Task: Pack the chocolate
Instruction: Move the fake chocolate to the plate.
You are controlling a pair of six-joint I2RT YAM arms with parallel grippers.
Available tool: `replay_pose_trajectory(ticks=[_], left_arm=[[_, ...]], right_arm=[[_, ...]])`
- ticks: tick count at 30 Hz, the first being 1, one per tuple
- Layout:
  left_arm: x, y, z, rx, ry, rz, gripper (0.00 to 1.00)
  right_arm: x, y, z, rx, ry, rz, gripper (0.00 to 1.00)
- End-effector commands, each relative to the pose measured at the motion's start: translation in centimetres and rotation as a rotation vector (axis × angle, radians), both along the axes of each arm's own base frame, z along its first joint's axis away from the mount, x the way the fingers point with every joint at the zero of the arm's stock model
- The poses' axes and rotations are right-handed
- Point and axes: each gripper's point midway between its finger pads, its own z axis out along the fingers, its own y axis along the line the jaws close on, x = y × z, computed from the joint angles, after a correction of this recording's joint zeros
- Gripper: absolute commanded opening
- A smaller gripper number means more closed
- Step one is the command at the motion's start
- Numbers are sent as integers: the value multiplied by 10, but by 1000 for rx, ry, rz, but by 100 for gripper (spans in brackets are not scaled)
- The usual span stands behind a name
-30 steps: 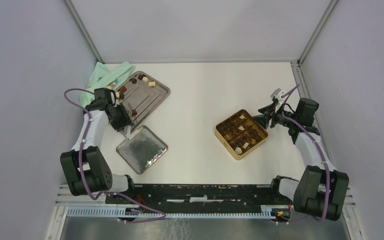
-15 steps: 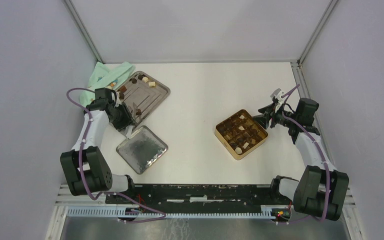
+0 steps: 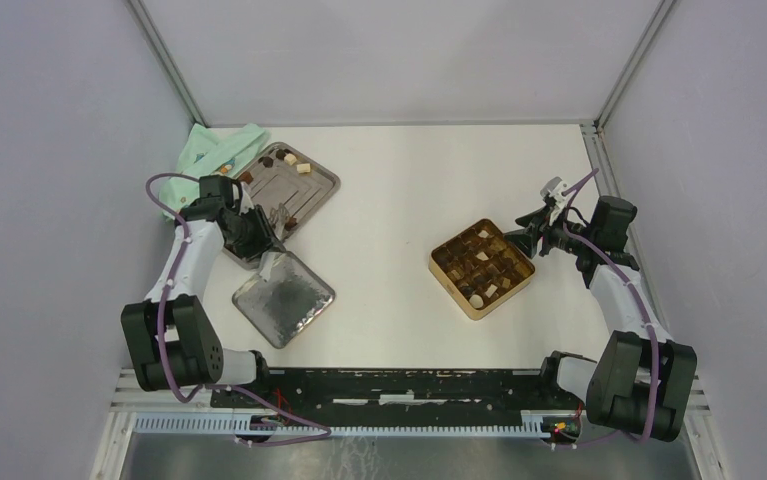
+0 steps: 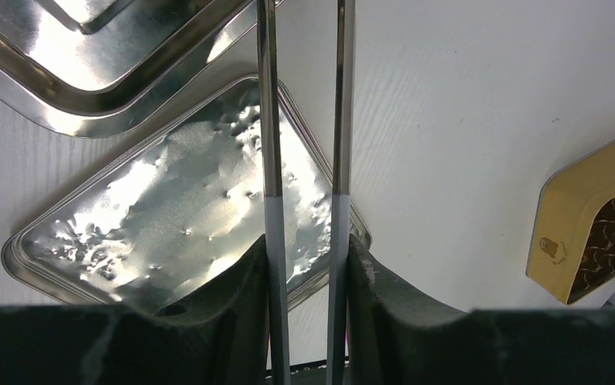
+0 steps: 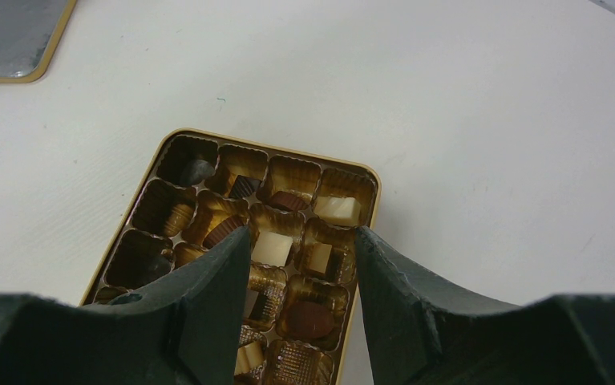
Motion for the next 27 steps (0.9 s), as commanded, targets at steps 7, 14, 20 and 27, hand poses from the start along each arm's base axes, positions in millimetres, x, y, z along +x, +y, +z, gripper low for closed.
replay_pose_trajectory(ticks=[7,14,20,27], left_arm=[[9,12,32,91,-130,14,41],[12,21,31,128,-139,64,40],[8,19,46,122,-179,78,40],[-8,10,54,76,-206,97,39]], right_arm=[[4,2,12,-11,-42,13,56],[3,2,12,-11,-45,15,56],[4,2,12,-12,-44,16,56],[4,2,12,-11,-43,17,56]])
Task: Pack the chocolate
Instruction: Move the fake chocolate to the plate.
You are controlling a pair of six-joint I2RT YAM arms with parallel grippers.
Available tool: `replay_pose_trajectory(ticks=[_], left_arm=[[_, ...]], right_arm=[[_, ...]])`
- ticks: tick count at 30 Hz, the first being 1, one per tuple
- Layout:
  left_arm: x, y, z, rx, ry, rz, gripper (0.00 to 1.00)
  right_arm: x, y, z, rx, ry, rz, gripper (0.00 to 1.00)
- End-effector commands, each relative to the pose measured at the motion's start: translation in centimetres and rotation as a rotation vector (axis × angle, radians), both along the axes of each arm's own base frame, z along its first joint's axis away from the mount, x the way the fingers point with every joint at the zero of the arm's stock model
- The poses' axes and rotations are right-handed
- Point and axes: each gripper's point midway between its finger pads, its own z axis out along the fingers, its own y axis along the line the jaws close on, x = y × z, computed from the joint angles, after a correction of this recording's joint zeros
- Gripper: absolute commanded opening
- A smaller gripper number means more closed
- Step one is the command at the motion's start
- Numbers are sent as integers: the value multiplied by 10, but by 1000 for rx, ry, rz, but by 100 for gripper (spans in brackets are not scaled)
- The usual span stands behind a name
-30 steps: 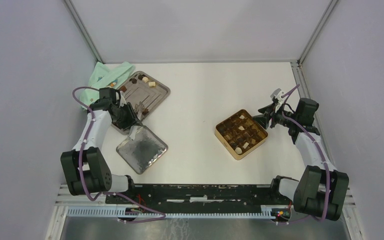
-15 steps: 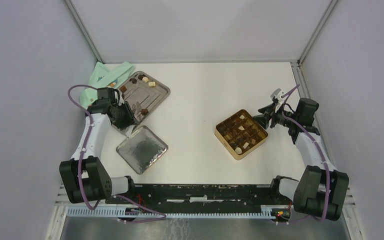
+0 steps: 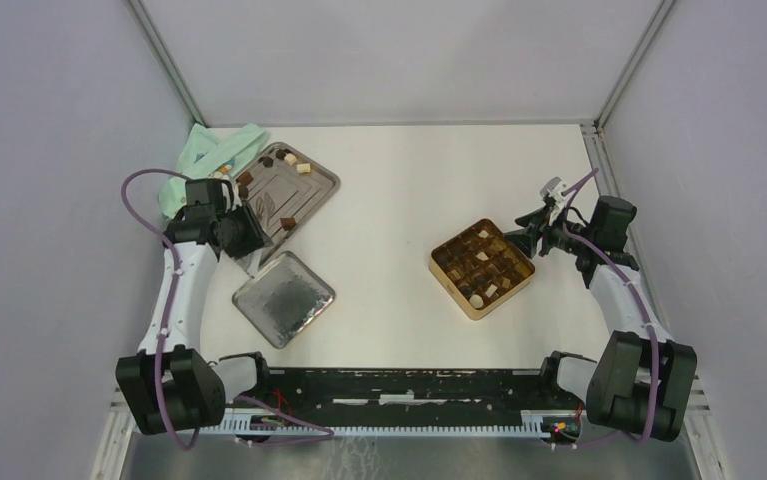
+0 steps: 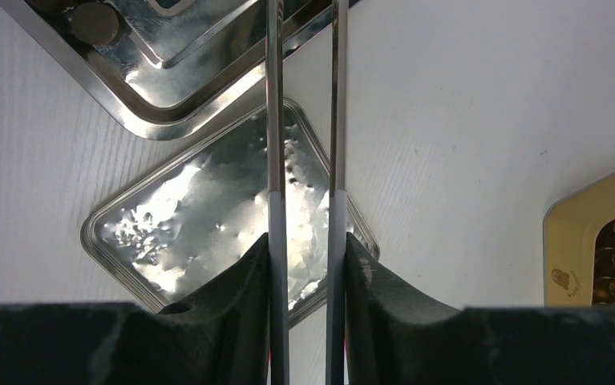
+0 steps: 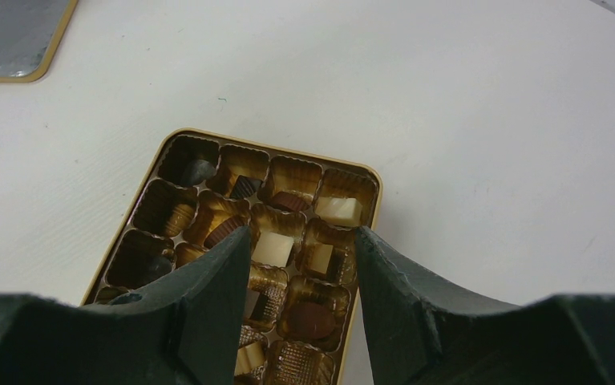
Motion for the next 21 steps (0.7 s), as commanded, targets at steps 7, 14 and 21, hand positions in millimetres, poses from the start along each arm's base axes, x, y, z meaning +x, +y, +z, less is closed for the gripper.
replay_pose_trajectory(ticks=[7,14,21], left_arm=[[-21,-1,0,-10,11,65,35],[-24,-7,-10,-39,41,52,25],[-21,-17,-22,-63,73,21,21]], right_arm=[[4,1,12,-11,-41,13,56],[4,1,12,-11,-43,15,56],[4,1,12,-13,-44,14,56]])
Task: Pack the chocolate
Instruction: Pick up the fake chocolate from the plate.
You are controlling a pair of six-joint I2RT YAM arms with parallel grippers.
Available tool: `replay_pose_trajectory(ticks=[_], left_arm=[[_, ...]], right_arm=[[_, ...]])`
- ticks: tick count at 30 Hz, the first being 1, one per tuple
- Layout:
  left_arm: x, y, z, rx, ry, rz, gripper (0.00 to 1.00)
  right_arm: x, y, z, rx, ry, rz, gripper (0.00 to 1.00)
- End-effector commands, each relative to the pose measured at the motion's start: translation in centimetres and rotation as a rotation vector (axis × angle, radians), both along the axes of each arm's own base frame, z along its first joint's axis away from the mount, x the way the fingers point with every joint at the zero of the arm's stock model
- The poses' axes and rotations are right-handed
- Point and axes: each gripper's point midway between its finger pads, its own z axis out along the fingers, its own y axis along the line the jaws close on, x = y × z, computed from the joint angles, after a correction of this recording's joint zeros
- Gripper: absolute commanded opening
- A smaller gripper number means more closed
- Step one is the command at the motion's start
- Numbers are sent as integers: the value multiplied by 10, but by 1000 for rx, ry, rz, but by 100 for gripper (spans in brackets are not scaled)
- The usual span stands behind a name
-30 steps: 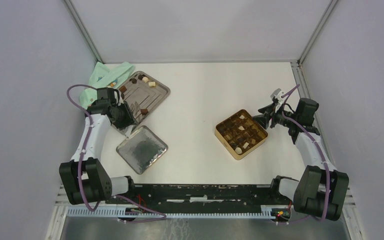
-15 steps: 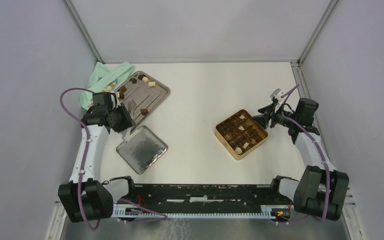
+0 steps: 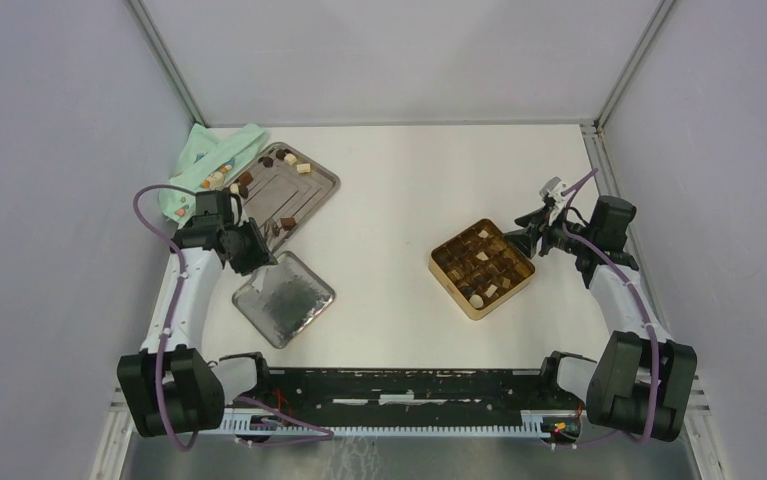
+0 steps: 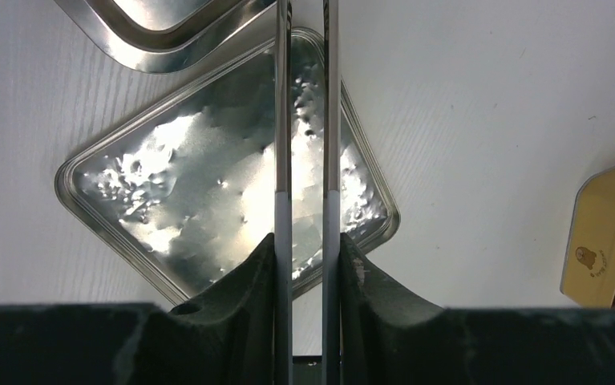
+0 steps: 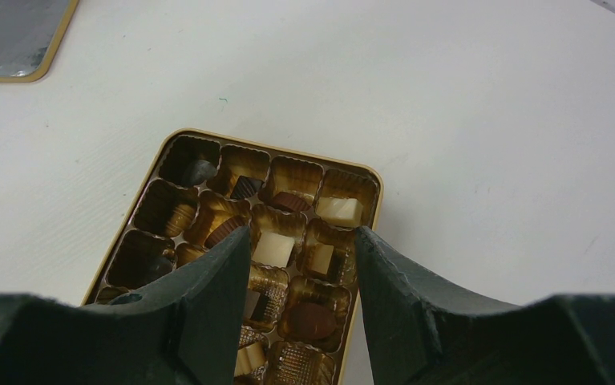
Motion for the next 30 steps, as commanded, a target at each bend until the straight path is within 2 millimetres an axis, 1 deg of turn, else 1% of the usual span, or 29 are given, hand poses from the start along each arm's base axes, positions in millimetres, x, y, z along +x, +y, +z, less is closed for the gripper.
replay_pose_trajectory(ticks=[1,5,8,15,18,20,26,28,30], left_arm=[[12,-11,1,-41,-22,1,21],[18,-17,-3,-42,-13,-17,20],[24,-15,-7,-19,-5,-15,20],[44,-2,-6,52,5,-5,20],[52,-1,-8,51,7,-9,20],[58,-5,-8,35,2,-21,20],[78,-15,-6,-21,-25,-60,20],[82,-14,-4,-13,-31,-56,20],[85,-7,3,23,-46,-40,20]], right_arm=[[4,1,12,-13,-45,13,56],[4,1,12,-13,-44,15,56],[4,1,12,-15,-44,13,56],[4,1,11,-15,-43,15,56],[4,1,11,-16,-41,17,56],[4,1,10,-16,-39,18,56],[4,1,9,-20,-36,18,56],[4,1,9,-21,-36,19,56],[4,1,9,-21,-36,19,56]])
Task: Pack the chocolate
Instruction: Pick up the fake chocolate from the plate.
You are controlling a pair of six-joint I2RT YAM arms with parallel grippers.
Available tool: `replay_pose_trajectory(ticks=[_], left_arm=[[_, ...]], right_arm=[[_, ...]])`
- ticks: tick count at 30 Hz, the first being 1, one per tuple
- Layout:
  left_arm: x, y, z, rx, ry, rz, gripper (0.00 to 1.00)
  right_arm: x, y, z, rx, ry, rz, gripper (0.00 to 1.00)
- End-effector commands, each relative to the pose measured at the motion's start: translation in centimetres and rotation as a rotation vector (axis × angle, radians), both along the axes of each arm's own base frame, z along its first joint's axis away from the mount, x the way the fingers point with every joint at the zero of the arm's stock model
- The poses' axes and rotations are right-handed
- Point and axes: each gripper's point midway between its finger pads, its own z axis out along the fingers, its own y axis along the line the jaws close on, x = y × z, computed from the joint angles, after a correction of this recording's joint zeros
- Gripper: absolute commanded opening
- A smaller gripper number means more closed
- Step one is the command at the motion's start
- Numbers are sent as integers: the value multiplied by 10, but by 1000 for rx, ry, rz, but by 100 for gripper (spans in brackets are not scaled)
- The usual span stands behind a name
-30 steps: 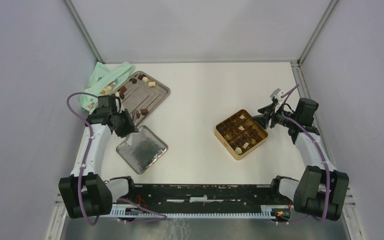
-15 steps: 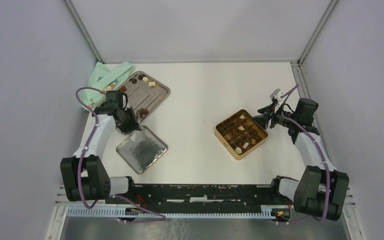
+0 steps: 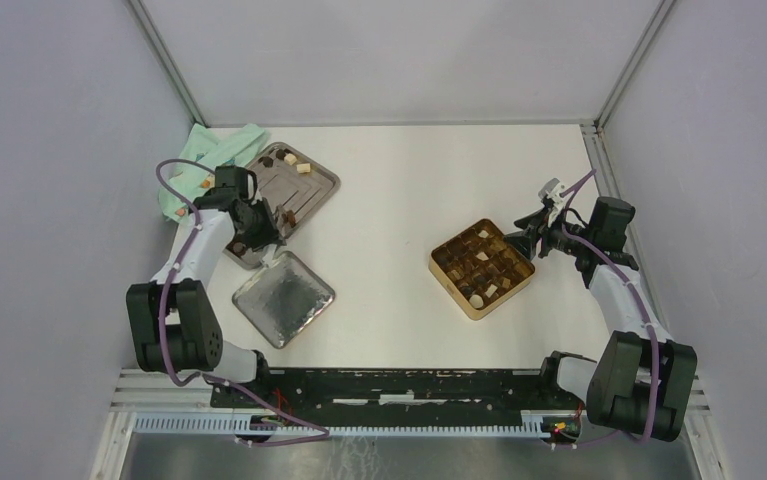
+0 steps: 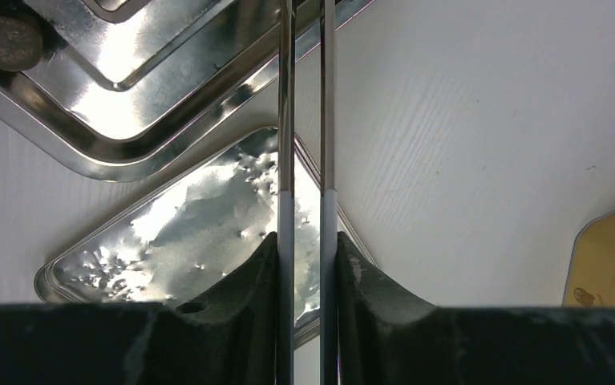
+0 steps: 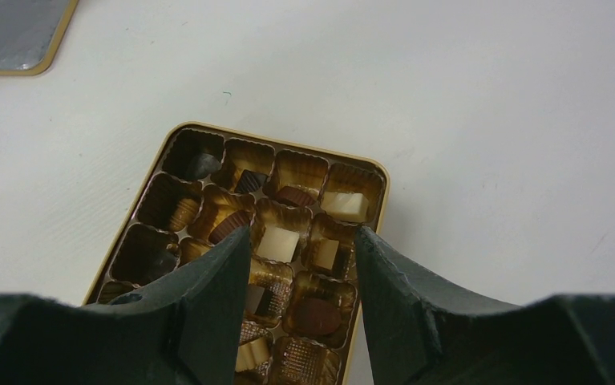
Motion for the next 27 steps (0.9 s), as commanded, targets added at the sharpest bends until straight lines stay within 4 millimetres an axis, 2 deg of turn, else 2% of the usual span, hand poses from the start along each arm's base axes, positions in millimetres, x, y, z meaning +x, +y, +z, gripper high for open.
replay_pose_trajectory(ticks=[1,5,10,16,23,24,27], left_arm=[[26,5,32,29,-118,7,20],[16,19,48,109,-143,20,21],[2,7,55,67,-175,-26,23],[-3,-8,47,26,-156,-79,37],[6,-6,40,64,-128,-76,42],[6,-14,38,74,-123,-100,42],[8,-15,34,101,-106,-107,43]], right_arm=[[7,0,12,-15,-46,13,56],[7,0,12,-15,-45,13,56],[6,0,12,-13,-44,15,56],[6,0,13,-14,-45,14,56],[7,0,13,-14,-46,13,56],[7,0,12,-14,-43,13,56],[7,0,12,-14,-44,13,56]])
